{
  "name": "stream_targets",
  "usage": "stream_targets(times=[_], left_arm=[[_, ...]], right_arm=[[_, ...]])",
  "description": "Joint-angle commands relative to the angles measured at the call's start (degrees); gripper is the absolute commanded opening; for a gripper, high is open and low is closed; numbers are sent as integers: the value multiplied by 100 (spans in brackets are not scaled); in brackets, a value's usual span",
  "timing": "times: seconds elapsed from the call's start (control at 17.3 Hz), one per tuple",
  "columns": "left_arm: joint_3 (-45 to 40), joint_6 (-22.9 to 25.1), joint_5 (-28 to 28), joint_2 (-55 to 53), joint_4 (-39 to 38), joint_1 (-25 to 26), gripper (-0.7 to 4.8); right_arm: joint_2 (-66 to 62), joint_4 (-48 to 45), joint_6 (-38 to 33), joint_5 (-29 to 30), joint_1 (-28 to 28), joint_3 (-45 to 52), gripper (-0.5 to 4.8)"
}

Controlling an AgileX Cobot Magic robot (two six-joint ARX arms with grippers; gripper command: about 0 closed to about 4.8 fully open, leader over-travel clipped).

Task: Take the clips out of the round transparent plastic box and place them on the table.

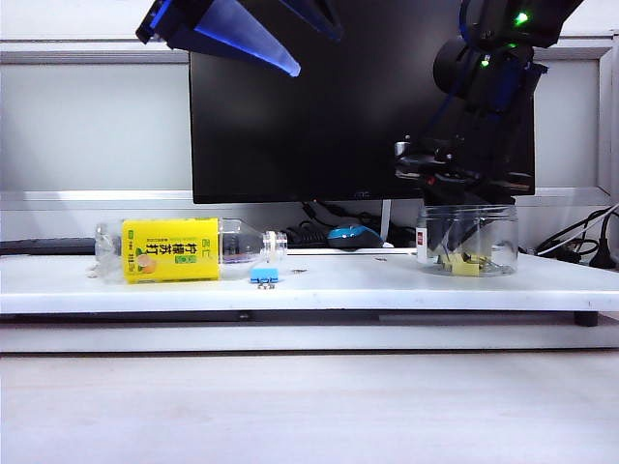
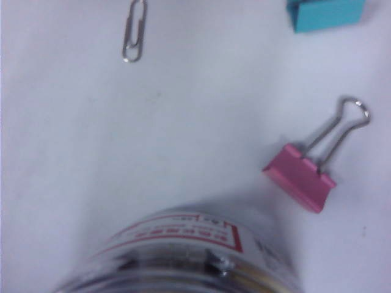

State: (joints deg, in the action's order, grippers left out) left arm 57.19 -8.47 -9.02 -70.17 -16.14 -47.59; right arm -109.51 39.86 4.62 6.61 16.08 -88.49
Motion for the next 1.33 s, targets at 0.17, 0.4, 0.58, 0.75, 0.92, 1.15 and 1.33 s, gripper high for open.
stream_targets(times=[0.17,0.4,0.58,0.75,0.92,1.15,1.33], left_arm=[[17,35,-26,20,35,-9,241],[17,59,-24,20,37,-9,241],[17,114,-24,20,37,-7,241],[17,120,-24,20,42,-7,241],[17,120,-26,20,44,-7,241],[17,118,-26,20,35,-7,241],[17,118,-26,20,33,-9,241]], right_arm=[[-55,26,-11,50,13,13,44],[-44,81,-11,57,13,-9,19],[-39,219,-7,101,13,-11,9],[68,249,-7,98,13,-13,9],[175,310,-9,101,13,-151,16],[175,518,-11,98,13,-555,53],[162,697,7,85,13,-592,54]])
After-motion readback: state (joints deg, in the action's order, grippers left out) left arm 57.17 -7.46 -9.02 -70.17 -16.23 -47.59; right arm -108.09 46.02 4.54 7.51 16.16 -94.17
